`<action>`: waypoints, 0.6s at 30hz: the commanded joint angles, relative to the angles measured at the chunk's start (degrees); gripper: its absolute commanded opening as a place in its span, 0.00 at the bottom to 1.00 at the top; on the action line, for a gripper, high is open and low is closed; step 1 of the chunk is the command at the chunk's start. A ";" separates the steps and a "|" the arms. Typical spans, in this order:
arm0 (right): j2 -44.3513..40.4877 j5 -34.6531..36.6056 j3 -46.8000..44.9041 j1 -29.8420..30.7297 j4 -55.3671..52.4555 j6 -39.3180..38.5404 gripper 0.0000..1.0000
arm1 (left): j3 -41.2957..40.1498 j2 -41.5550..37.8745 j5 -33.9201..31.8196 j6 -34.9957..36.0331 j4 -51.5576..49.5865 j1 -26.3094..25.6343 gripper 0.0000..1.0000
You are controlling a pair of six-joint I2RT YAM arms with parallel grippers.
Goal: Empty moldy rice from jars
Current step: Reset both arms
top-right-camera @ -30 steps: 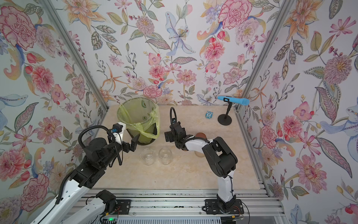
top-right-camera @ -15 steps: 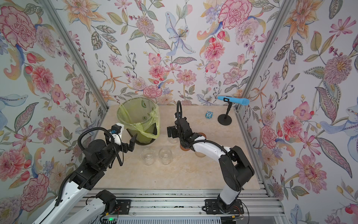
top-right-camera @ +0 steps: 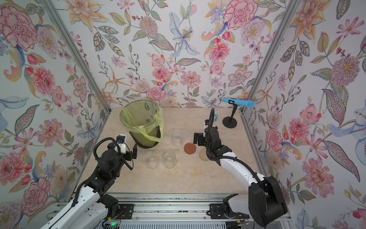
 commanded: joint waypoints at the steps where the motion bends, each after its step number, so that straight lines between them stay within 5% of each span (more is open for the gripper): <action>1: -4.95 -2.27 -4.81 -4.78 1.14 -2.85 1.00 | -3.60 0.48 -4.23 -3.21 7.04 2.32 1.00; 9: -10.31 -7.08 -14.67 -19.09 5.26 -6.23 1.00 | -10.30 2.18 -7.45 -1.47 17.15 8.35 1.00; 18: -7.78 -8.20 -20.39 -22.93 15.74 -8.68 1.00 | -16.95 8.20 -2.49 3.29 33.44 11.24 1.00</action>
